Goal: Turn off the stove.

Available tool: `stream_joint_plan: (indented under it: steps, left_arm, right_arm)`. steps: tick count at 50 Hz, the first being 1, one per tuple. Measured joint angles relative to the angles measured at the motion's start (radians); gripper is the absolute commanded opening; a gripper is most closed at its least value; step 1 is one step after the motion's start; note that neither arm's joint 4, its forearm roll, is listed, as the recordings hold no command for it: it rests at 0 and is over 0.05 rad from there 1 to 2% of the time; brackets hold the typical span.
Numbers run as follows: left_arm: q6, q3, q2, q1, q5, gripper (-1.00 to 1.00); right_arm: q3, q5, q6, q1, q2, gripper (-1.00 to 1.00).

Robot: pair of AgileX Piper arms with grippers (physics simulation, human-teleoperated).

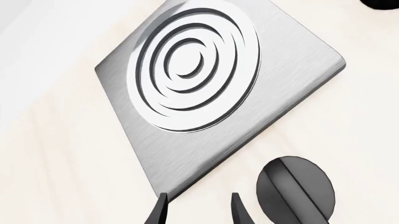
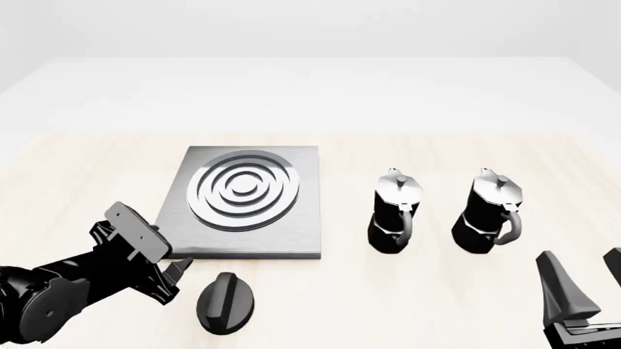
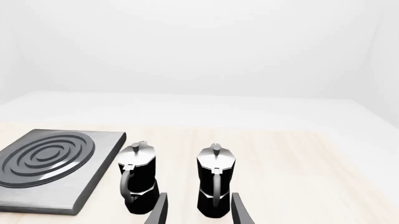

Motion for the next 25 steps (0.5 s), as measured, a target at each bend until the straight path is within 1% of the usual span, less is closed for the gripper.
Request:
stream_joint_plan:
  steps: [13, 25]
  left_arm:
    - [-0.033, 0.003, -0.159, 0.012, 0.112, 1.0]
    - [-0.092, -0.021, -0.345, 0.019, 0.25, 1.0]
  right_arm:
    - [0.0, -0.003, -0.009, 0.002, 0.002, 1.0]
    - [0.001, 0.0, -0.022, 0.008, -0.002, 1.0]
